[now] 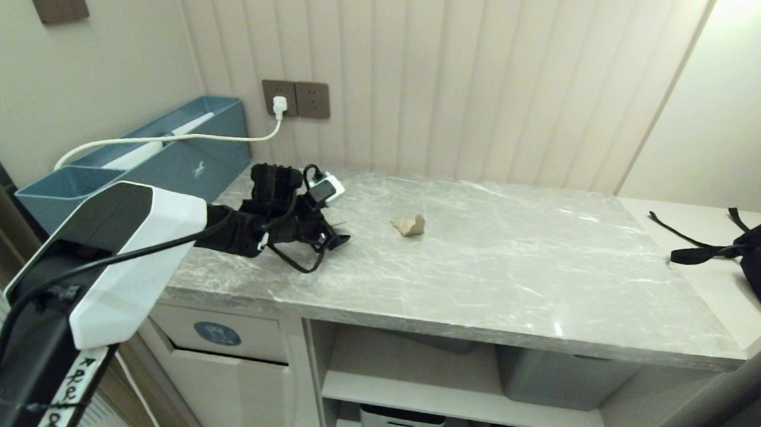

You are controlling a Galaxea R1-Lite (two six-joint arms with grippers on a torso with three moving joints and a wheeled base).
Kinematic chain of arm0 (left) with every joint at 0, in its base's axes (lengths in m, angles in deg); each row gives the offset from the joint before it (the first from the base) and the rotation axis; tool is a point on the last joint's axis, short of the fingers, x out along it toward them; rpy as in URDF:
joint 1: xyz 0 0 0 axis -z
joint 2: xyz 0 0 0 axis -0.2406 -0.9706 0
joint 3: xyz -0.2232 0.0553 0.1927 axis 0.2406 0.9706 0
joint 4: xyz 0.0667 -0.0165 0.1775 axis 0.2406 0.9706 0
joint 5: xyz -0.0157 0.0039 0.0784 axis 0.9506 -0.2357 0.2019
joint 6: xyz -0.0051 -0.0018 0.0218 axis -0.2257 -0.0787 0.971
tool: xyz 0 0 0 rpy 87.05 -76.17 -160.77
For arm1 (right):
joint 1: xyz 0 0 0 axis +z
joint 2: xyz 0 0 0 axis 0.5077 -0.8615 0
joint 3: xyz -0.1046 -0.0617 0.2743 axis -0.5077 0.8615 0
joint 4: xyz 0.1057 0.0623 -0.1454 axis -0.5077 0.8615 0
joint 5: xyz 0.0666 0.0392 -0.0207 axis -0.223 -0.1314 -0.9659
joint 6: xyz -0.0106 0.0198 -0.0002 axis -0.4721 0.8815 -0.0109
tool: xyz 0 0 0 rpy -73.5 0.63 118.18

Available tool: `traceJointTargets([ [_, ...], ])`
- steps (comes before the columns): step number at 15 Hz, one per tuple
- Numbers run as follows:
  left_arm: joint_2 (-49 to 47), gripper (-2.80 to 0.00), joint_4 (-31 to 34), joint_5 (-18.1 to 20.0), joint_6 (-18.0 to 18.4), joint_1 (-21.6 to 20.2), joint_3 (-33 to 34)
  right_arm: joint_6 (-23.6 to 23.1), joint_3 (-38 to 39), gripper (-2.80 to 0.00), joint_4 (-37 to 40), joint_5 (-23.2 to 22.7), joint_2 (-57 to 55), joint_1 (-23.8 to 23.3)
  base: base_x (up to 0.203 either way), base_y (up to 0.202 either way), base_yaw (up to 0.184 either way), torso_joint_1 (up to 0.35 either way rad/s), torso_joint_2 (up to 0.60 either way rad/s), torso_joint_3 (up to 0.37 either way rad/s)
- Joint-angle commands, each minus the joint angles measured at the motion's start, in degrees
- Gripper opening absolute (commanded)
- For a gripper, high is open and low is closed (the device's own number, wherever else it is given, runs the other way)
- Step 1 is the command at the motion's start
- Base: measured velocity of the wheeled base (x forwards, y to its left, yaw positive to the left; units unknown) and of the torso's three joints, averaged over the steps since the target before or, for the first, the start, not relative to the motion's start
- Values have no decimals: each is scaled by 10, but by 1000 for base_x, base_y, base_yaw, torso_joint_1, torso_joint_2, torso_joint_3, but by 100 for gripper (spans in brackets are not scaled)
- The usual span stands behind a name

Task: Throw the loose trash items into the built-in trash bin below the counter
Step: Pick up the garbage

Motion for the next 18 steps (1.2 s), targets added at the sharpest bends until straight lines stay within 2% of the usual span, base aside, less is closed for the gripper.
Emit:
traceJointTargets([
  [1,-15,0,-8,-1,2,-5,-3,0,0,-280,0,0,1,0,0,0,0,0,0,0],
  [5,-29,0,-53,0,1,-23,-3,0,0,-280,0,0,1,0,0,0,0,0,0,0],
  [12,-46,0,-100,3,-19,-22,-5,0,0,-280,0,0,1,0,0,0,0,0,0,0],
  [13,-46,-280,-100,3,-20,-21,-5,0,0,-280,0,0,1,0,0,0,0,0,0,0],
  [18,-48,-280,-101,3,-20,-19,-5,0,0,-280,0,0,1,0,0,0,0,0,0,0],
])
